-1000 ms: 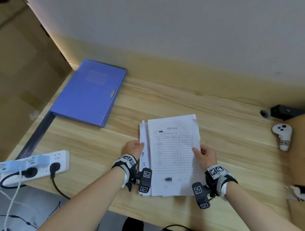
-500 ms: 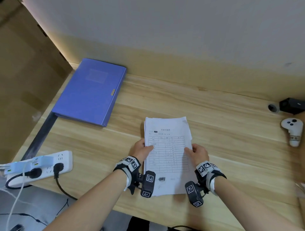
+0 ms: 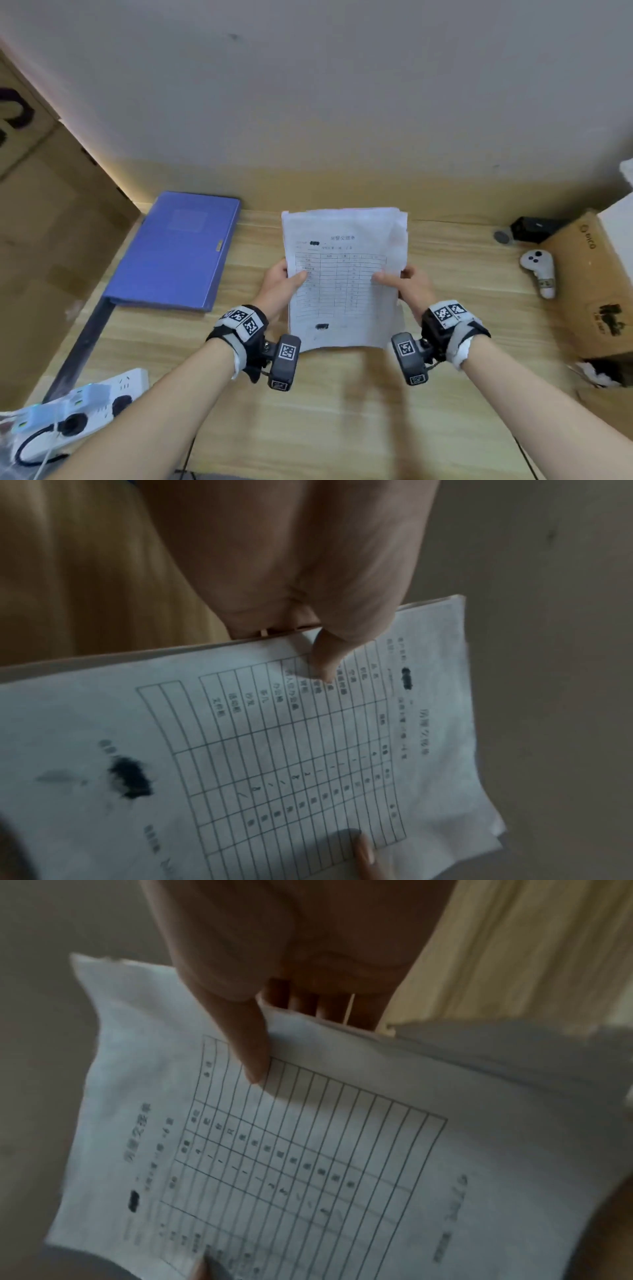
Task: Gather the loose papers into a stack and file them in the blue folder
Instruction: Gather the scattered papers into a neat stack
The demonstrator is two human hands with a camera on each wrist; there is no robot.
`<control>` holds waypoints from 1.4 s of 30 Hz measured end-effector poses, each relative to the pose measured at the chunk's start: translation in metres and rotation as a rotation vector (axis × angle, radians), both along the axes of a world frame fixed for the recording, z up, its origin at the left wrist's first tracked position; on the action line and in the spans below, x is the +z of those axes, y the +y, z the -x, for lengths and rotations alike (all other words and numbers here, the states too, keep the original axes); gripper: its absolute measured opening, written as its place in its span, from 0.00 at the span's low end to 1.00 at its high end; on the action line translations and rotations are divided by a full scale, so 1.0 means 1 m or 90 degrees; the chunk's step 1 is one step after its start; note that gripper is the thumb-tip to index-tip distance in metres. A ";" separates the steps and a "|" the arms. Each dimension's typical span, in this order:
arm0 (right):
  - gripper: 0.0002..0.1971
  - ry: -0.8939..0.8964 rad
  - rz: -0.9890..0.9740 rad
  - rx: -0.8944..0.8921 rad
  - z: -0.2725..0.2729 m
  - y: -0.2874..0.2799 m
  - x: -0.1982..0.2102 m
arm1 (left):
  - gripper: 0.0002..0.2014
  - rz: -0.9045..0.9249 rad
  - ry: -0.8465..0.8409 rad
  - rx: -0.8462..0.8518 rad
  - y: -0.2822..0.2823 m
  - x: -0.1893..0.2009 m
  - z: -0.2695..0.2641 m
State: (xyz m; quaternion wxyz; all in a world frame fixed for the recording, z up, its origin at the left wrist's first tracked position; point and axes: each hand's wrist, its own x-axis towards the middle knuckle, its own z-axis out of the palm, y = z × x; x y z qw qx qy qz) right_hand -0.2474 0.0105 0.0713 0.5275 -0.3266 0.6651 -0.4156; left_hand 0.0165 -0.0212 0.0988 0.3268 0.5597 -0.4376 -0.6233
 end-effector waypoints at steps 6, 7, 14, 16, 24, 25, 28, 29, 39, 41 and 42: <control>0.31 -0.063 0.111 -0.063 0.020 0.022 0.036 | 0.12 0.065 0.103 -0.018 0.003 0.037 0.014; 0.31 -0.049 0.110 -0.059 0.020 0.032 0.034 | 0.12 0.066 0.088 -0.042 0.008 0.034 0.016; 0.23 -0.020 0.158 -0.039 0.009 0.079 0.019 | 0.18 0.063 0.029 -0.121 0.033 0.010 0.042; 0.23 -0.038 0.187 -0.067 0.005 0.081 0.026 | 0.18 0.074 0.034 -0.122 0.035 0.014 0.045; 0.15 -0.043 0.179 -0.105 -0.004 0.097 0.029 | 0.18 0.097 0.049 -0.129 0.045 0.009 0.023; 0.15 -0.043 0.171 -0.105 -0.007 0.100 0.027 | 0.17 0.085 0.053 -0.123 0.050 0.005 0.023; 0.20 -0.035 0.205 -0.109 -0.012 0.101 0.027 | 0.15 0.085 0.069 -0.115 0.057 0.000 0.028; 0.21 -0.034 0.216 -0.111 -0.012 0.100 0.028 | 0.15 0.090 0.074 -0.112 0.058 -0.001 0.029; 0.25 -0.033 0.116 -0.117 0.000 0.090 0.012 | 0.14 0.032 0.060 -0.102 0.049 -0.019 0.036; 0.21 -0.026 0.071 -0.144 0.009 0.082 0.011 | 0.11 -0.009 0.050 -0.102 0.039 -0.024 0.041; 0.19 -0.024 0.047 -0.159 0.014 0.076 0.009 | 0.12 -0.027 0.035 -0.113 0.034 -0.028 0.044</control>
